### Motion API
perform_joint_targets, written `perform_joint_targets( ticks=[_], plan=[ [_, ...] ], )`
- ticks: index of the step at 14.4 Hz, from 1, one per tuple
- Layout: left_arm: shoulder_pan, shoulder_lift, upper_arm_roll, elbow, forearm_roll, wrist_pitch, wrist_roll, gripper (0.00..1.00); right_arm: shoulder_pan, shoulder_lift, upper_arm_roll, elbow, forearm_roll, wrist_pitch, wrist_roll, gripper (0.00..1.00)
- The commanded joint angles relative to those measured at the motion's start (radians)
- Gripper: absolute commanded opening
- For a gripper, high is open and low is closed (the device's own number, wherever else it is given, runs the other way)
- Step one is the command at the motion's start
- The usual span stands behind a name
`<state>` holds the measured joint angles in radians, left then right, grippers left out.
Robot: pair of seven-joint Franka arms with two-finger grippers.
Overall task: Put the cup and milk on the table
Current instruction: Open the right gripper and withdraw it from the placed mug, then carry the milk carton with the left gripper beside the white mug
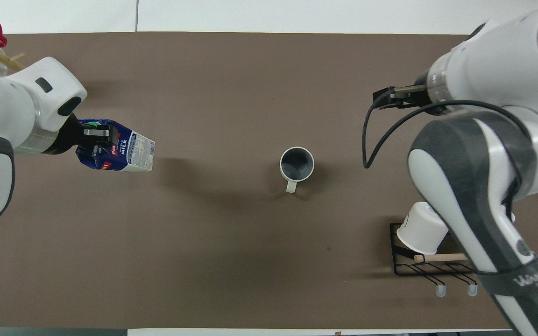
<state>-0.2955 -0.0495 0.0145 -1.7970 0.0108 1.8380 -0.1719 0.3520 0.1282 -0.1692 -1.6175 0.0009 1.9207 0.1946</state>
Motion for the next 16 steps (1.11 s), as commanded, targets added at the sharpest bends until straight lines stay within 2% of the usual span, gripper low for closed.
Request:
perform_joint_targets(
  ticks=[1,3,7,8,10,12,14,16],
  plan=[
    [-0.057,0.008,0.004,0.002,0.017,0.029,-0.058,0.0,-0.068,-0.036,0.01,0.027,-0.035,-0.061,0.008,1.0],
    [-0.097,0.013,0.002,-0.004,0.017,0.049,-0.122,0.0,-0.112,-0.064,0.01,0.048,-0.05,-0.135,-0.026,1.0],
    [-0.155,0.031,0.001,-0.01,0.003,0.082,-0.199,0.0,-0.205,-0.062,0.011,0.163,-0.029,-0.345,-0.061,1.0],
    [-0.18,0.055,0.001,-0.01,-0.009,0.105,-0.234,0.0,-0.214,-0.059,0.011,0.18,-0.022,-0.405,-0.06,1.0],
    [-0.229,0.077,0.002,0.001,-0.011,0.122,-0.3,0.0,-0.237,-0.065,0.008,0.163,0.008,-0.452,-0.055,1.0],
    [-0.27,0.095,0.001,0.008,-0.006,0.139,-0.36,0.0,-0.235,-0.07,0.011,0.15,0.019,-0.439,-0.053,1.0],
    [-0.31,0.137,0.001,0.039,0.0,0.159,-0.431,0.0,-0.229,-0.102,0.013,0.085,0.019,-0.424,-0.053,1.0],
    [-0.342,0.175,0.001,0.071,0.012,0.162,-0.478,0.0,-0.229,-0.104,0.013,0.088,0.018,-0.443,-0.058,1.0]
  ],
)
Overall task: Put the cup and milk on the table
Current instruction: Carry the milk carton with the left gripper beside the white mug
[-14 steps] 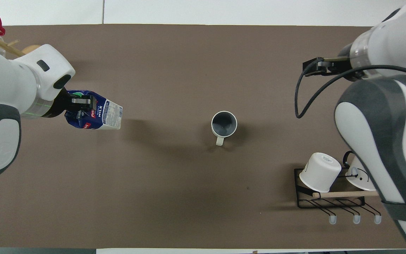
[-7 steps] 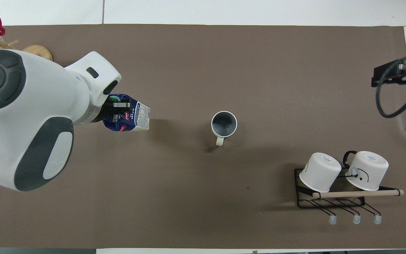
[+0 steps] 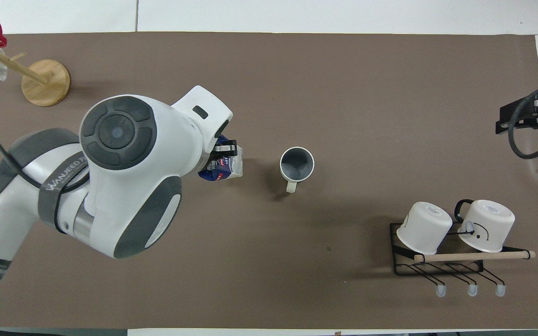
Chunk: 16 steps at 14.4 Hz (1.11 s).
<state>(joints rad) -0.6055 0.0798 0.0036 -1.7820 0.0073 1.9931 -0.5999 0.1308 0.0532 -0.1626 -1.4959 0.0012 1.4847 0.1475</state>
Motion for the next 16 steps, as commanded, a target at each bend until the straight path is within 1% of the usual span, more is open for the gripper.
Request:
perform_joint_targets(
  ticks=[1,5,7,10,11,12,13,14,16],
  plan=[
    [-0.043,0.066,0.012,0.068,0.029,0.009,-0.069,0.0,-0.008,-0.029,0.006,-0.03,0.017,-0.012,-0.013,1.0],
    [-0.1,0.113,0.013,0.095,0.057,0.013,-0.132,0.0,-0.002,-0.029,0.018,-0.026,0.014,-0.012,-0.011,1.0],
    [-0.115,0.136,0.012,0.104,0.074,0.041,-0.17,0.0,0.0,-0.029,0.018,-0.023,0.013,-0.011,-0.011,1.0],
    [-0.128,0.137,0.012,0.099,0.076,0.042,-0.17,0.0,-0.002,-0.027,0.012,-0.021,0.017,-0.01,-0.013,1.0],
    [-0.129,0.137,0.012,0.098,0.076,0.038,-0.173,0.0,-0.019,-0.027,0.017,-0.021,0.017,-0.014,-0.013,1.0],
    [-0.134,0.137,0.012,0.096,0.076,0.032,-0.179,0.0,-0.049,-0.03,0.041,-0.021,0.019,-0.02,-0.011,1.0],
    [-0.141,0.137,0.013,0.093,0.076,0.027,-0.184,0.0,-0.119,-0.03,0.111,-0.021,0.019,-0.021,-0.011,1.0],
    [-0.142,0.137,0.013,0.09,0.077,0.026,-0.189,0.0,-0.153,-0.03,0.139,-0.021,0.019,-0.02,-0.009,1.0],
    [-0.142,0.138,0.013,0.081,0.106,0.024,-0.192,0.0,-0.148,-0.033,0.14,-0.026,0.019,-0.018,0.001,1.0]
  ],
)
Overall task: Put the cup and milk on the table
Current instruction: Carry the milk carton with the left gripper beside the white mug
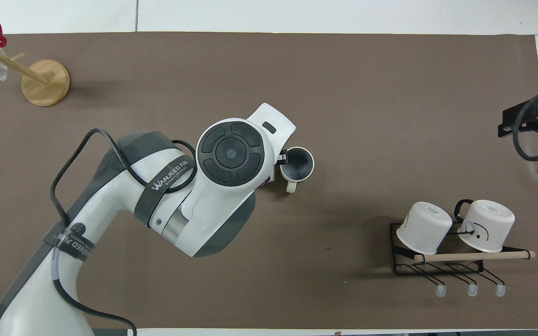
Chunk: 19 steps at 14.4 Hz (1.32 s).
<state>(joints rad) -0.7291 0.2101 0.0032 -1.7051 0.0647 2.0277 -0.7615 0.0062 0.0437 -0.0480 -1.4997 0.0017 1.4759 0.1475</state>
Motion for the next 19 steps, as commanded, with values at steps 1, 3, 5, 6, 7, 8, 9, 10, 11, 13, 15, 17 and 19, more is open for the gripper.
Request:
perform_joint_targets(
  ticks=[1,3,5,6,7,8,9,10,11,13,15,17,19],
  plan=[
    [-0.018,0.008,0.014,0.004,0.052,-0.012,-0.03,0.0,-0.02,-0.027,0.025,-0.027,0.018,-0.005,0.003,1.0],
    [-0.018,0.006,0.014,-0.011,0.056,-0.021,-0.033,0.0,-0.017,-0.028,0.025,-0.028,0.018,-0.008,0.003,1.0],
    [-0.016,0.006,0.014,-0.016,0.056,-0.021,-0.038,0.0,-0.015,-0.028,0.025,-0.03,0.017,-0.009,0.004,1.0],
    [-0.016,0.005,0.014,-0.021,0.056,-0.021,-0.038,0.0,-0.015,-0.03,0.023,-0.031,0.012,-0.003,0.007,1.0],
    [-0.015,0.005,0.014,-0.019,0.056,-0.021,-0.038,0.0,-0.014,-0.028,0.025,-0.031,0.004,0.004,0.027,1.0],
    [-0.015,0.005,0.014,-0.019,0.056,-0.018,-0.038,0.0,-0.014,-0.03,0.027,-0.033,0.003,0.015,0.055,1.0],
    [-0.013,0.005,0.014,-0.019,0.056,-0.018,-0.038,0.0,-0.012,-0.03,0.028,-0.034,0.001,0.023,0.066,1.0],
    [-0.01,0.005,0.014,-0.019,0.055,-0.017,-0.041,0.07,-0.012,-0.03,0.03,-0.036,0.001,0.023,0.066,1.0],
    [-0.006,0.005,0.014,-0.019,0.055,-0.012,-0.039,0.59,-0.012,-0.031,0.031,-0.039,0.001,0.023,0.066,1.0],
    [-0.004,-0.005,0.014,-0.018,0.055,-0.012,-0.032,1.0,-0.012,-0.031,0.031,-0.039,0.001,0.023,0.064,1.0],
    [-0.004,-0.021,0.017,-0.01,0.055,-0.02,-0.027,1.0,-0.012,-0.031,0.031,-0.039,0.001,0.021,0.064,1.0],
    [0.0,-0.072,0.024,-0.011,0.053,-0.033,-0.021,1.0,-0.014,-0.031,0.031,-0.039,0.001,0.023,0.064,1.0],
    [0.068,-0.15,0.024,-0.019,0.047,-0.087,0.017,1.0,-0.014,-0.031,0.031,-0.039,0.003,0.021,0.067,1.0]
  ],
)
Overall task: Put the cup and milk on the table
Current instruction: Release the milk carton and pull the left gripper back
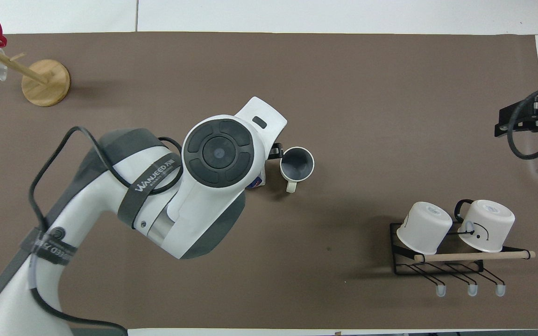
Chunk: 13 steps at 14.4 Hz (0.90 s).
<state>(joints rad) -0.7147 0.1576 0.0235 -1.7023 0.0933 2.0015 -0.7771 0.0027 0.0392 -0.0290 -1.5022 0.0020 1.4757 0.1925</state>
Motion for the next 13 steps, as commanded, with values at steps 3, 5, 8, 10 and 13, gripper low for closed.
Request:
perform_joint_targets(
  ticks=[3,5,8,10,13],
  plan=[
    [0.168,-0.167,0.004,-0.022,-0.009,-0.165,0.204,1.0,-0.01,-0.039,0.012,-0.035,0.003,0.012,0.022,1.0],
    [0.271,-0.199,0.006,-0.022,-0.065,-0.214,0.347,1.0,-0.01,-0.045,0.012,-0.036,0.003,0.008,0.024,1.0],
    [0.395,-0.217,0.007,-0.004,-0.11,-0.282,0.481,1.0,-0.01,-0.045,0.012,-0.039,0.003,0.014,0.013,1.0],
    [0.45,-0.216,0.013,0.025,-0.112,-0.3,0.56,1.0,-0.009,-0.042,0.012,-0.032,0.0,0.012,0.001,1.0],
    [0.535,-0.19,0.013,0.117,-0.112,-0.377,0.675,1.0,-0.009,-0.029,0.015,0.013,-0.04,-0.041,-0.047,1.0]
  ],
)
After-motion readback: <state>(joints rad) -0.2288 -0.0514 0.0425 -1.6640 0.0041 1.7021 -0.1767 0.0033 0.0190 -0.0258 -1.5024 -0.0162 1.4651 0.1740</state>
